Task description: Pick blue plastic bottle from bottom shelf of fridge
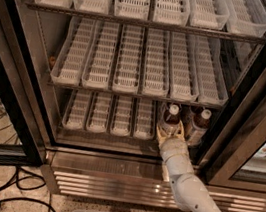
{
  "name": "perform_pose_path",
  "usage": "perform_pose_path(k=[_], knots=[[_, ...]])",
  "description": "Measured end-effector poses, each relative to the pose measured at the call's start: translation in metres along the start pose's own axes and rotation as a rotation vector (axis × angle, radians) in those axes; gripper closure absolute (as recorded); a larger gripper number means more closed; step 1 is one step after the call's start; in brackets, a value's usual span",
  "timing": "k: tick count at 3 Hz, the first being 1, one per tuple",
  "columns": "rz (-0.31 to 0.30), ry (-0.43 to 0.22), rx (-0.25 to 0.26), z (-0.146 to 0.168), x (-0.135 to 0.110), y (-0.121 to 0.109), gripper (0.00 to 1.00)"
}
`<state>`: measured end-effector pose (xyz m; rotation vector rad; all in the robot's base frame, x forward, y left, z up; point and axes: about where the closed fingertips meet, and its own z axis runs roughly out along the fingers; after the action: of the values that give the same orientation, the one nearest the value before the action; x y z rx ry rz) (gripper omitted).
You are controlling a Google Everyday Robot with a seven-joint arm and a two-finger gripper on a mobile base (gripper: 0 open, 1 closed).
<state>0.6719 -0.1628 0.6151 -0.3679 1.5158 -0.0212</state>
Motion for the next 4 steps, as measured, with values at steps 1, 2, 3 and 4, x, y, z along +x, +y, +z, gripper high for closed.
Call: perform_pose_path(k=[1,2,3,4], knots=[[-0.005,-0.015,-0.01,-0.003,-0.005,0.0,1.0],[0.012,-0.045,-0.007,-0.009,-0.02,-0.007,1.0],[0.014,-0.064,-0.005,-0.012,-0.028,-0.011,1.0],[0.02,-0.09,0.002,-0.018,-0.036,-0.016,1.0]])
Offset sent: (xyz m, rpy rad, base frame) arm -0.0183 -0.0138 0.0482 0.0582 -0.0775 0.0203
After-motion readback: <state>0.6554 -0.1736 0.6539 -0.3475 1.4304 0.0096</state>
